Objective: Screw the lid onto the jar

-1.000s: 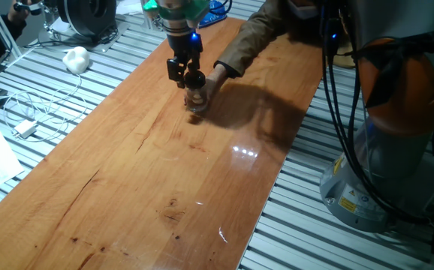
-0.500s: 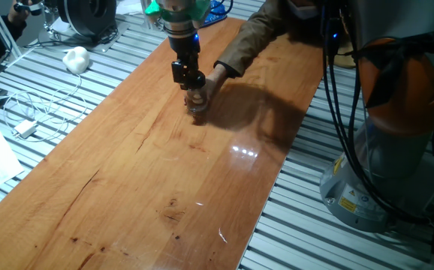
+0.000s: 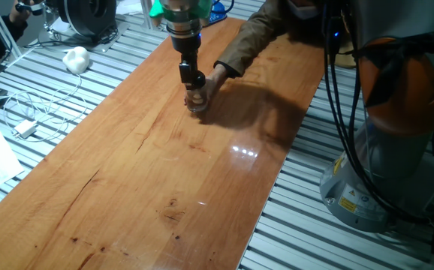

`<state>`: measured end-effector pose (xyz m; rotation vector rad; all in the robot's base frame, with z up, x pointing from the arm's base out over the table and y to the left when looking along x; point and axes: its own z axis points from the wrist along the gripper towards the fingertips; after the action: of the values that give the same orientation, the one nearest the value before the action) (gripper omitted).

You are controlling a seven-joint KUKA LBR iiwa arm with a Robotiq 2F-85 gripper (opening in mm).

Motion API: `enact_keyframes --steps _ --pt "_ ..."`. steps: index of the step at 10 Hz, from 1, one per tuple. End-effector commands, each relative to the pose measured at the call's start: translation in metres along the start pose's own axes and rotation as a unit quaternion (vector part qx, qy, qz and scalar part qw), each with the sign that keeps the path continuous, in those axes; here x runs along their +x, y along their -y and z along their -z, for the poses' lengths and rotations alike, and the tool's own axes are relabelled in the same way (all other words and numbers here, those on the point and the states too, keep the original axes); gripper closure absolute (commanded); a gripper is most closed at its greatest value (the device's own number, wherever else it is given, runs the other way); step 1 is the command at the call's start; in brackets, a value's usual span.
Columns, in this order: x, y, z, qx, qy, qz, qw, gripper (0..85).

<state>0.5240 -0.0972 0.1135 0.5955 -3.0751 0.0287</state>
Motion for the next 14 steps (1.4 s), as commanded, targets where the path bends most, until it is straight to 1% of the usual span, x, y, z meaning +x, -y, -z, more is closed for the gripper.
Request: enact_keyframes --steps 1,5,6,7,8,11,12,13,14 --pt "0.0013 0.0004 -0.0004 0.000 0.000 0.001 1.0000 17.0" --pt "0.0020 0.0008 -0.0020 0.001 0.000 0.005 1.0000 17.0" --pt "0.0019 0.0008 -0.0023 -0.001 -0.004 0.008 1.0000 17.0" --pt "0.0019 0.0008 -0.0023 -0.005 -0.011 0.011 0.9999 34.0" --pt "0.0019 0.0004 -0.0025 -0.009 -0.016 0.014 0.9997 34.0" --pt "0.0018 0.0003 -0.0031 -0.018 -0.017 0.013 0.9996 34.0" --pt "0.0018 0.0002 -0.0033 -0.021 -0.019 0.012 0.9995 34.0" --pt "0.0017 0.0000 -0.0036 -0.025 -0.022 0.011 0.9994 51.0" --pt "0.0020 -0.0011 -0.0045 -0.029 -0.021 0.010 0.9993 51.0"
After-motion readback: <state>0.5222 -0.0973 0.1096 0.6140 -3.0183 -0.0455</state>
